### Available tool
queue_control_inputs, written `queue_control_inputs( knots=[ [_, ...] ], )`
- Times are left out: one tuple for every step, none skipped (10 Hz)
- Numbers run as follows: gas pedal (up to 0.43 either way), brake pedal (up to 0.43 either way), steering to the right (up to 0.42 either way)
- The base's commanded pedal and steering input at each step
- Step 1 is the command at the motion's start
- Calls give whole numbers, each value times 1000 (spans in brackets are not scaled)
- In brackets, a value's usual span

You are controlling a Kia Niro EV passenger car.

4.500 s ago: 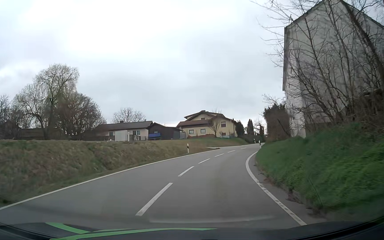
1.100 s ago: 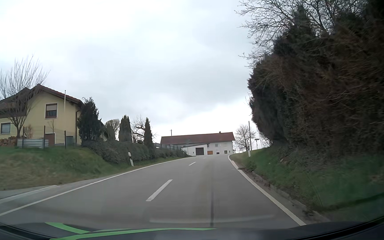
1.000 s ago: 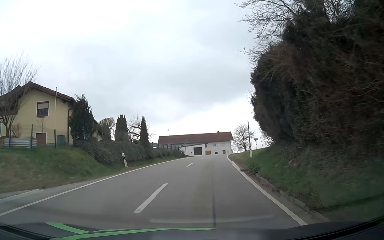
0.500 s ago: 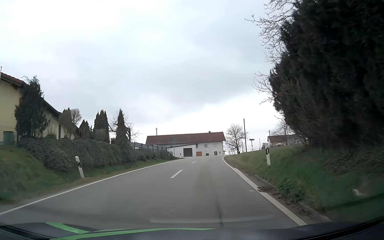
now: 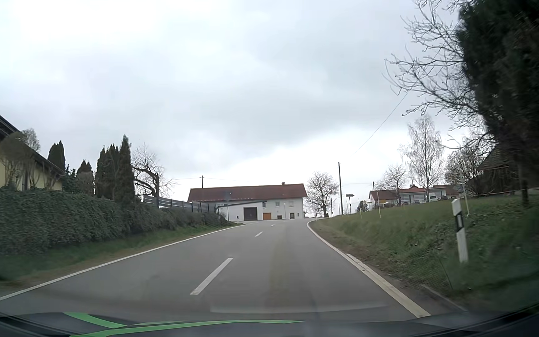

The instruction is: Follow the waypoints while adhering to traffic rules and regulations

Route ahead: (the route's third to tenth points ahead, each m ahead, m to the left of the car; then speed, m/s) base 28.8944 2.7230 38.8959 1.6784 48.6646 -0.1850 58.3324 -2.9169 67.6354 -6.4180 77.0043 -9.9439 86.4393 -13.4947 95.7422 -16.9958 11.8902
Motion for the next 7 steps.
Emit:
queue_control_inputs(
  knots=[
    [299,0,16],
    [299,0,16],
    [299,0,16],
    [299,0,16],
    [299,0,17],
    [299,0,18],
    [299,0,18]
  ],
)
